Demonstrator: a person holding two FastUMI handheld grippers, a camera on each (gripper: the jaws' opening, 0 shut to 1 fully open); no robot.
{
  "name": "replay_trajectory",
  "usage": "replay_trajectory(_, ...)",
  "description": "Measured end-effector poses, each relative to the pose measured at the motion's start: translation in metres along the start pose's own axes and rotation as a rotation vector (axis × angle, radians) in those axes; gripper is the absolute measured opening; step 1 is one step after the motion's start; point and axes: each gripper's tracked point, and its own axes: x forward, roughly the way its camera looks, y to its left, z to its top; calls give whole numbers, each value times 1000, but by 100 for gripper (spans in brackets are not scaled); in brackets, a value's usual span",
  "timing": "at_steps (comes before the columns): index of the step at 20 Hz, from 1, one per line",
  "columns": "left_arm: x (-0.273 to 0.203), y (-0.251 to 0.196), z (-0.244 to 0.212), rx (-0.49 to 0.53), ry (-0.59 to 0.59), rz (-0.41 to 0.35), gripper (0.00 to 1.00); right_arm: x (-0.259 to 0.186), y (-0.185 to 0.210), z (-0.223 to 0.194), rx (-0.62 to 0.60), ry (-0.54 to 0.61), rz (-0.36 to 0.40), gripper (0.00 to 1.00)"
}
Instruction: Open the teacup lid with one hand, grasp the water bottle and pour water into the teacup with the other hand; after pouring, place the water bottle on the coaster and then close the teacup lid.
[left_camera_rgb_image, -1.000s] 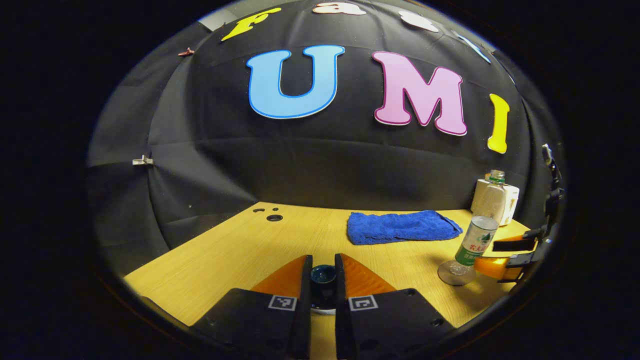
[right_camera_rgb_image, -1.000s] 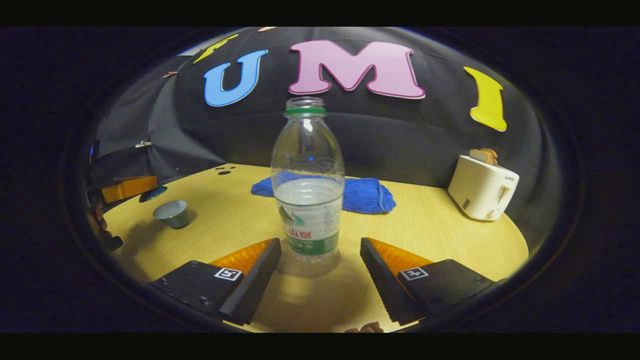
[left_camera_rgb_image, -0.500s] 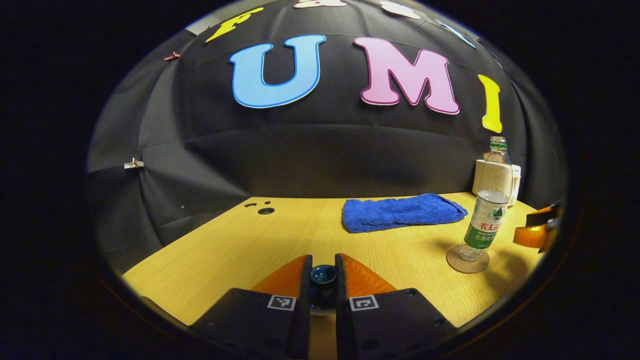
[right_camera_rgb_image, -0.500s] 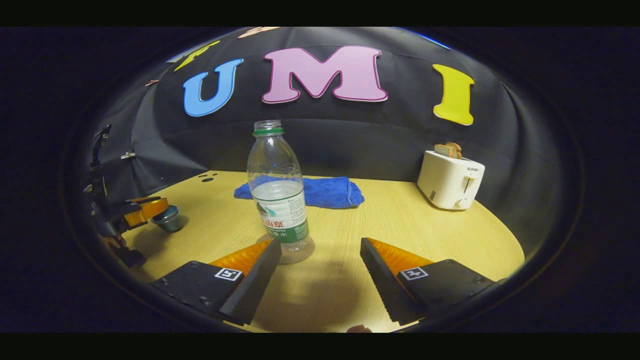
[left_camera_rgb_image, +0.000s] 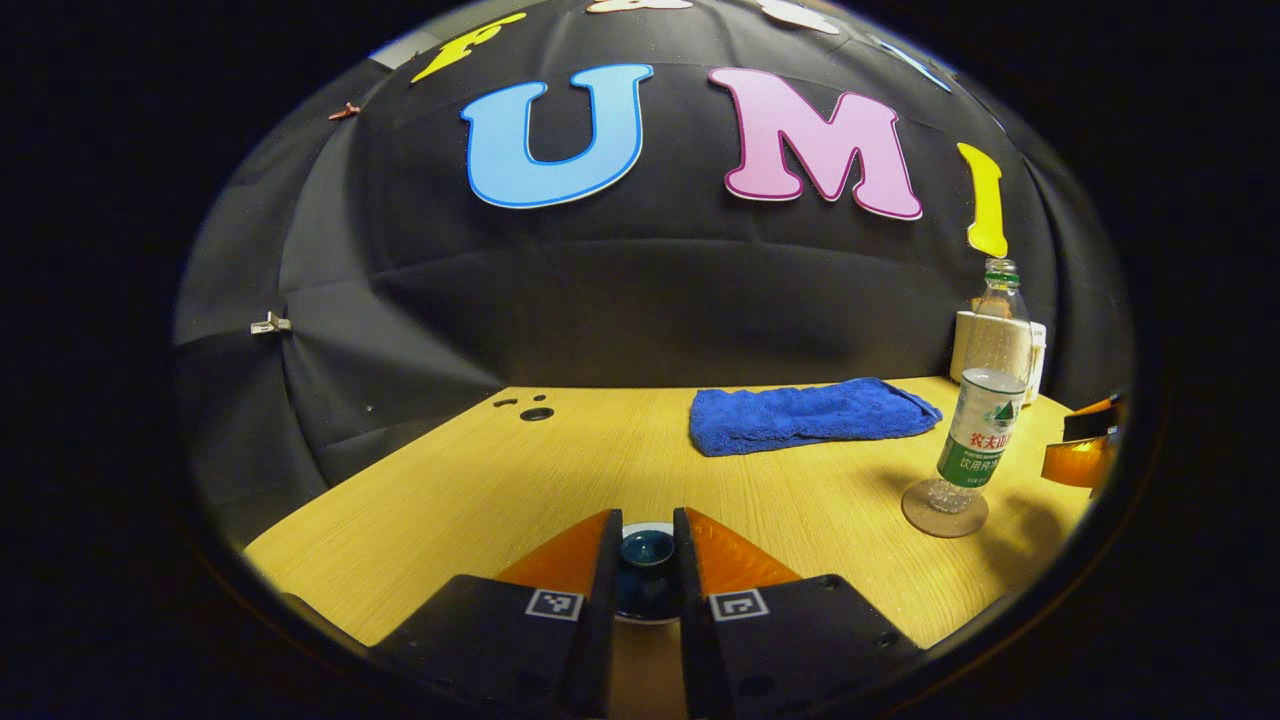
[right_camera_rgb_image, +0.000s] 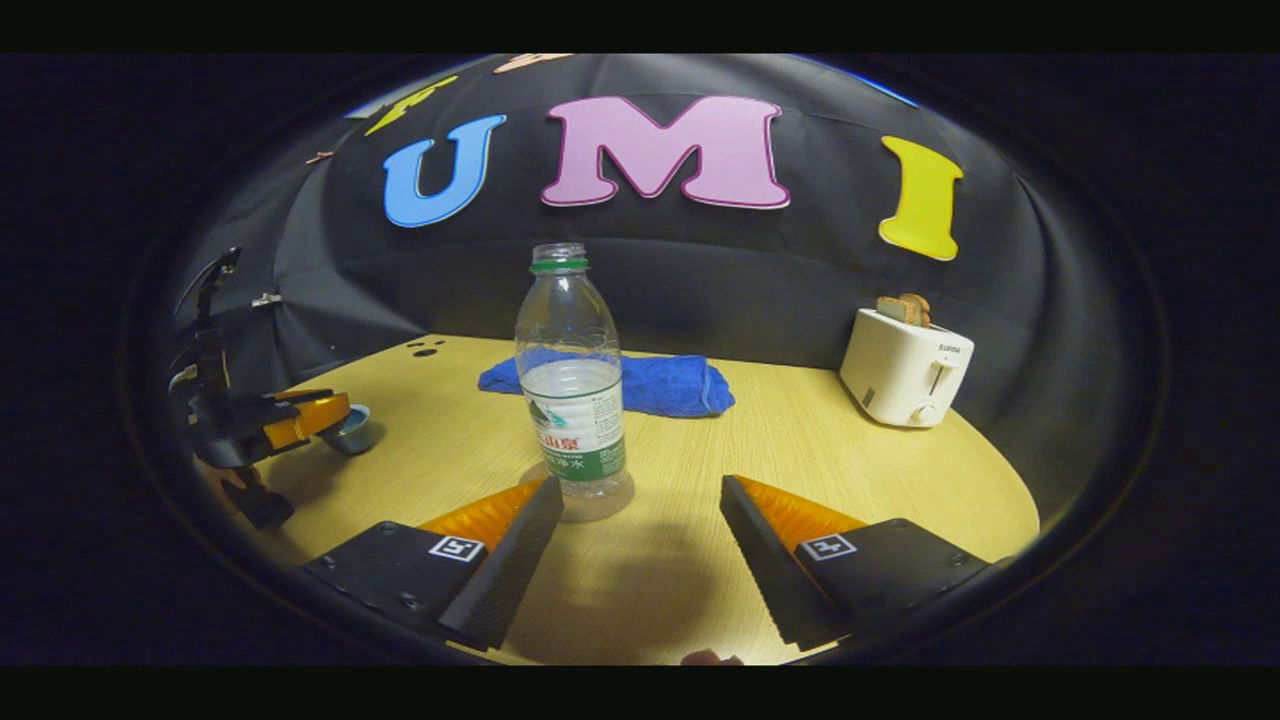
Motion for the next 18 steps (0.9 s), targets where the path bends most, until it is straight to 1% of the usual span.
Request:
replay_trajectory(4,-23,7,25,27,-13,7,100,-13,1,27,-23,-28,-5,98)
replay_trajectory(6,-45,9,43,37,-10,3,97,-25,5,44,-18,-40,6,98)
replay_trajectory(7,-59,11,56,39,-9,6,97,-32,8,53,-16,-45,9,98)
replay_trajectory(8,-71,14,71,36,-16,10,100,-41,9,63,-11,-48,10,98)
replay_trajectory(9,-85,14,89,26,-27,14,97,-51,11,74,10,-58,9,98)
replay_trajectory(11,-115,12,120,11,-37,17,97,-75,16,101,66,-101,25,98)
replay_trajectory(12,-130,10,135,10,-46,20,97,-86,17,114,72,-122,29,98)
replay_trajectory(15,-164,4,183,-3,-94,23,97,-113,13,140,21,-165,22,98)
replay_trajectory(18,-189,-6,221,8,-156,7,96,-136,9,153,24,-188,11,98)
